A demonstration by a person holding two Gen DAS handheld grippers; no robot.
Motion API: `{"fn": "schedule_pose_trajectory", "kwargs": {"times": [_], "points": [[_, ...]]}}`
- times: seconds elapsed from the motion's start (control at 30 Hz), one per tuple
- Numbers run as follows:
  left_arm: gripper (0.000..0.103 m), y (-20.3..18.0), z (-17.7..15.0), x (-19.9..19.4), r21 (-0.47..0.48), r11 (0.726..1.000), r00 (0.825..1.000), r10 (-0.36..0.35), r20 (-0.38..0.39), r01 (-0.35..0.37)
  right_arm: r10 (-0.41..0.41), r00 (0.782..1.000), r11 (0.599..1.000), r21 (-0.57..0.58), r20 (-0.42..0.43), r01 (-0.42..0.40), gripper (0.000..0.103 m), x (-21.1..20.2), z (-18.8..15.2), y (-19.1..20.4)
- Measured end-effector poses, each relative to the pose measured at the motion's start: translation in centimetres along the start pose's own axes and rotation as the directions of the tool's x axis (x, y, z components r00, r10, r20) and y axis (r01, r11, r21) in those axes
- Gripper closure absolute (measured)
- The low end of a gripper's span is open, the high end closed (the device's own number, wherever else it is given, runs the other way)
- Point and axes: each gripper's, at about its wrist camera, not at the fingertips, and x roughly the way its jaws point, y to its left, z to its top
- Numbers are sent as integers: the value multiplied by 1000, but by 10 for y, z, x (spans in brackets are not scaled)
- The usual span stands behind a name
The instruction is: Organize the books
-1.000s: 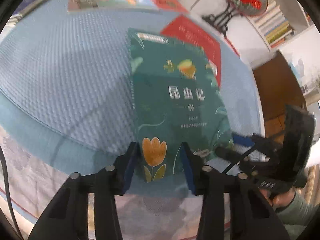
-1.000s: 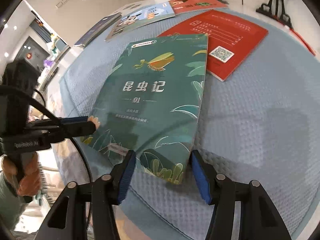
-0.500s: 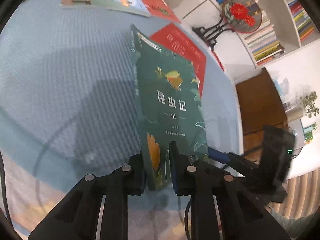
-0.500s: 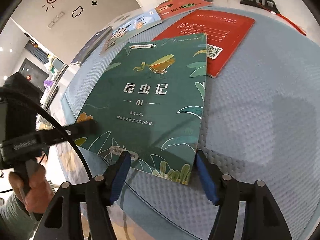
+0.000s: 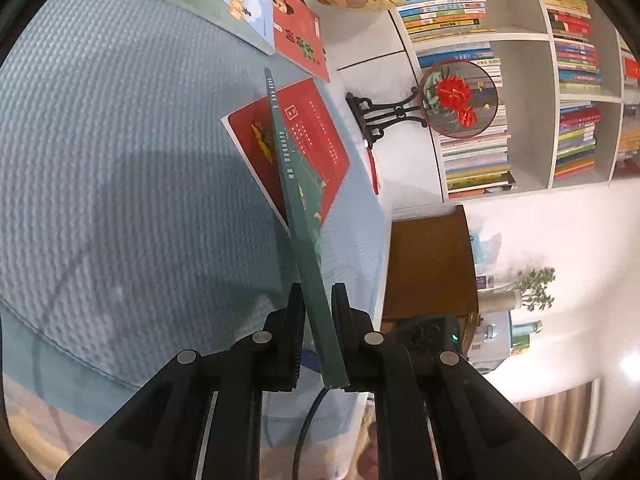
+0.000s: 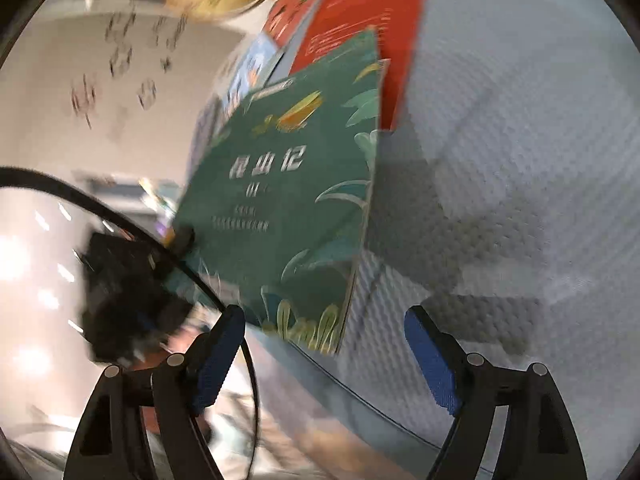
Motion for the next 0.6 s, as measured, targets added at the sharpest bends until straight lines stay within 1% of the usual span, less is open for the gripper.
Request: {"fn": "schedule_pose_trajectory", "kwargs": {"times": [0.03,0.07,0.1,0.13,0.17,0.2,0.27,0.3,0.4,0.5,0.6], "points": [[93,0,0,2,2,1000,1000,10,-5,-10,34,999,999,14,11,-34,23,3,4,-3],[93,2,-1,5,-7,1000,1000,14,-14,-14,62,998,997,34,20,-63,33,7,9,-7],[93,3,-2,6,-18,1000,1000,11,-20,-12,94,995,994,60,18,-95,47,12,12,-10],[94,7,-3,8,-38,999,1000,10,-19,-11,110,994,990,86,20,-111,49,16,15,-13],[94,9,-3,5,-43,999,1000,14,-16,-15,106,994,990,90,35,-109,52,17,17,-14],[94,11,-3,6,-45,999,1000,22,-15,-22,97,994,992,79,48,-100,60,18,17,-13],[94,12,-3,4,-32,998,998,57,-12,-57,80,995,995,48,53,-83,71,15,13,-8],[94,12,-3,3,-15,997,997,73,-19,-74,60,996,998,23,61,-61,74,14,12,-4],[94,10,-7,5,28,993,992,113,-48,-112,-56,994,994,-93,89,64,74,8,7,17],[93,10,-11,4,52,990,989,137,-53,-134,-135,984,971,-181,114,155,74,5,-2,34],[93,-1,-17,3,136,972,979,200,-47,-193,-225,963,929,-265,148,258,74,9,-12,52]]}}
